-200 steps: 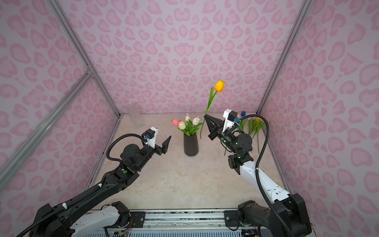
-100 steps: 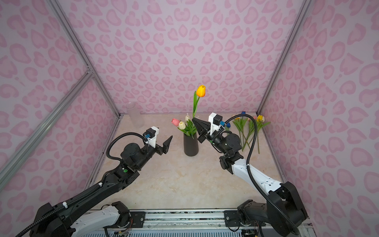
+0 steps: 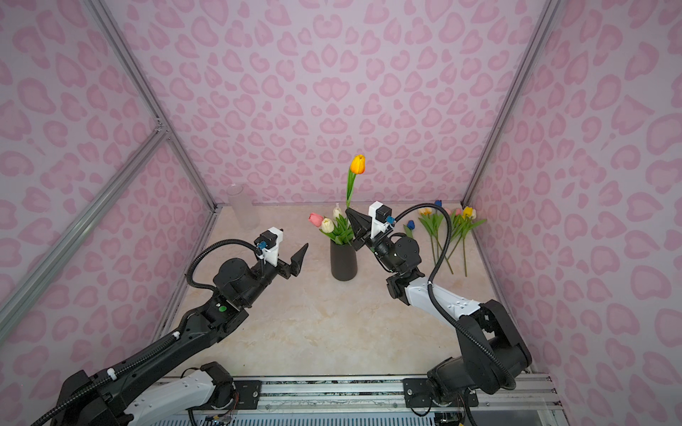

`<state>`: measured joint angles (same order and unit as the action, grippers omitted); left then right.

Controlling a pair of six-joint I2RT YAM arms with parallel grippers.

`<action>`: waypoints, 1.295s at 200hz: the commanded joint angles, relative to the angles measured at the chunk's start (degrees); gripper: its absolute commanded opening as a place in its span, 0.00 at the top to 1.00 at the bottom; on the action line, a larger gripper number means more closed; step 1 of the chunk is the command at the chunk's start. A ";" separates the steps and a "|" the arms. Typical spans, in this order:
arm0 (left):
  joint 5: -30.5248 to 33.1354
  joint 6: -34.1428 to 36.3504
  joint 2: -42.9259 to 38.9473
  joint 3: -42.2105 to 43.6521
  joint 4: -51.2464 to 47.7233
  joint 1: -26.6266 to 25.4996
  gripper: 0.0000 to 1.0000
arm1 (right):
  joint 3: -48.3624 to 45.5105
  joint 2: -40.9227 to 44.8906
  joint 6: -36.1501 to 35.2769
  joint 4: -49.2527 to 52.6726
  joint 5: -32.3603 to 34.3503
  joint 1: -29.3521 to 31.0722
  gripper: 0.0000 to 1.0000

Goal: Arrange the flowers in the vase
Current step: 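Lower the yellow tulip stem into the vase with the right gripper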

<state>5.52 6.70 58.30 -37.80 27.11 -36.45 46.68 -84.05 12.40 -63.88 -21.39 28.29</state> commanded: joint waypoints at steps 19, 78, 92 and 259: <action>0.79 0.76 -0.13 0.19 0.86 0.06 0.13 | 1.87 -1.16 0.48 -4.22 0.15 0.20 1.00; 0.53 0.12 0.57 0.36 0.95 0.07 0.13 | 2.49 -0.61 2.03 -3.54 -1.41 0.75 1.00; 0.55 -0.01 0.50 0.52 1.22 0.06 0.13 | 2.16 -1.08 1.59 -3.21 -1.30 1.05 1.00; 0.37 -0.72 1.46 1.16 1.84 0.06 0.13 | -4.04 2.52 -9.85 7.78 1.61 2.54 1.00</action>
<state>6.02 6.68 59.46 -36.64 26.72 -36.45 43.44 -82.32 5.72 -59.46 -20.82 30.37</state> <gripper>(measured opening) 0.868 0.048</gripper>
